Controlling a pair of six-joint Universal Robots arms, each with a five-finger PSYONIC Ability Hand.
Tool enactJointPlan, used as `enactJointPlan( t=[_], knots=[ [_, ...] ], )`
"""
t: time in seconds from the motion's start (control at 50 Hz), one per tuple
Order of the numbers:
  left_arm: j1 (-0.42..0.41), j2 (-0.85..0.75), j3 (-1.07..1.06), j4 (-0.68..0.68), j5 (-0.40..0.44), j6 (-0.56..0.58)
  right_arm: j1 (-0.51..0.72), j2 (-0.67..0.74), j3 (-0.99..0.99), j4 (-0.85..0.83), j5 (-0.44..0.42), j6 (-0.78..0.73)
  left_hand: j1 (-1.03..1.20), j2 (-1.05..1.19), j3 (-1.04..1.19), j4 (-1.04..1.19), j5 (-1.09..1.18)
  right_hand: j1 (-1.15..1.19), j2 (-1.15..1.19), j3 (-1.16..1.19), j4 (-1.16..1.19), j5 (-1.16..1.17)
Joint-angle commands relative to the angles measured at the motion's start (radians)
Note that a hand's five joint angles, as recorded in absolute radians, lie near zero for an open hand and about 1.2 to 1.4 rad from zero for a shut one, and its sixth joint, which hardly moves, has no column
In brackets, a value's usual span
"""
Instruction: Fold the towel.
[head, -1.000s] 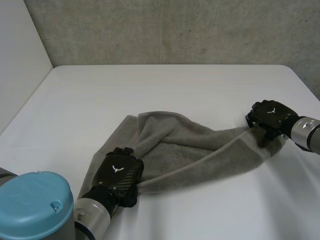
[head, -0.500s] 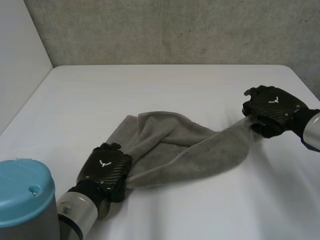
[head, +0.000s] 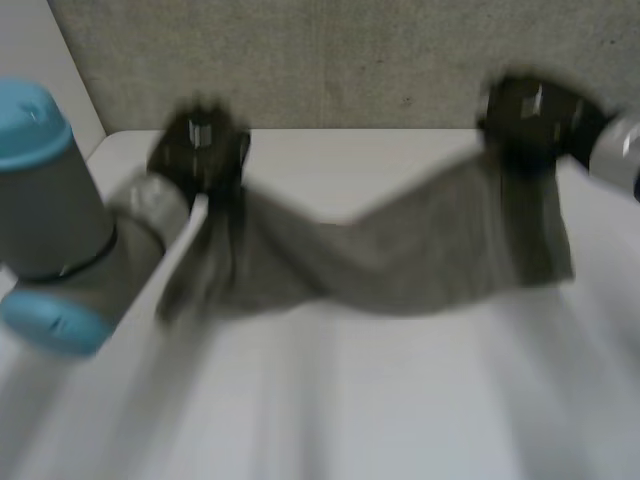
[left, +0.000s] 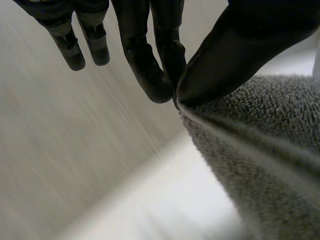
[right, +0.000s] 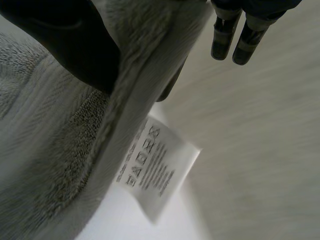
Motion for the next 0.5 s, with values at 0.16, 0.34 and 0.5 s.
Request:
enactJointPlan(
  t=[0.16, 0.34, 0.5],
  knots=[
    [-0.024, 0.19, 0.028, 0.563, 0.017, -0.052, -0.03, -0.324, 0.136, -0.641, 0.113, 0.695, 0.114, 0.048, -0.038, -0.047, 0.046, 0.087, 0.075, 0.019, 0.03, 0.073],
    [0.035, 0.183, -0.185, 0.471, 0.142, -0.047, -0.072, -0.347, 0.337, -0.635, -0.072, 0.672, 0.114, 0.048, -0.038, -0.047, 0.046, 0.087, 0.075, 0.019, 0.03, 0.073],
    [0.076, 0.098, -0.423, 0.407, 0.257, -0.03, -0.106, -0.304, 0.664, -0.641, -0.203, 0.456, 0.114, 0.048, -0.038, -0.047, 0.046, 0.087, 0.075, 0.019, 0.03, 0.073]
  ],
)
